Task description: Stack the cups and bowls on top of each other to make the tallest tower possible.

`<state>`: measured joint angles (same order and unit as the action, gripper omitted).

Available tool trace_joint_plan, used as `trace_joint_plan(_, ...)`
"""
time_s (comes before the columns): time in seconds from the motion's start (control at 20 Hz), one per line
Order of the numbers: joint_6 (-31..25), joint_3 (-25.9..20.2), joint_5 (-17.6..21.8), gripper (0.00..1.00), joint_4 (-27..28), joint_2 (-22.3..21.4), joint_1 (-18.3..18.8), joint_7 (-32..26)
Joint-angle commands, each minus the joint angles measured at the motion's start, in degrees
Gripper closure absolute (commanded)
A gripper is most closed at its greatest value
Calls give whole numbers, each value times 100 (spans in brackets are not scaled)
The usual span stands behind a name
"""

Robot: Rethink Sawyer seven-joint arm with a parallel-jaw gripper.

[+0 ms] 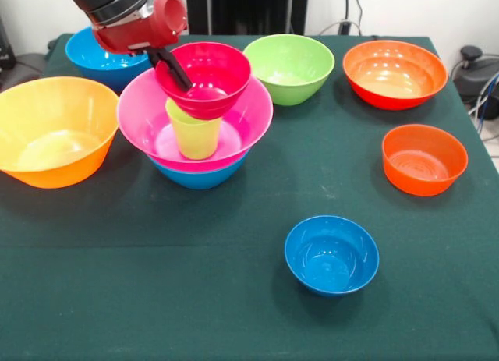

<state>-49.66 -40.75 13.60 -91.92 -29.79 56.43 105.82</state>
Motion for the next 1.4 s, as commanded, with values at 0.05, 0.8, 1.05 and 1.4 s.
trace_joint_plan(0.05, -625, 64, 253, 100, 144, 207, -272, -784)
trace_joint_plan(0.8, -842, 266, 778, 100, 392, 96, -362, -877)
trace_joint_plan(1.05, -828, 248, 856, 100, 507, 121, -379, -906)
trace_joint_plan(1.4, -855, 203, 898, 100, 512, 96, -339, -954)
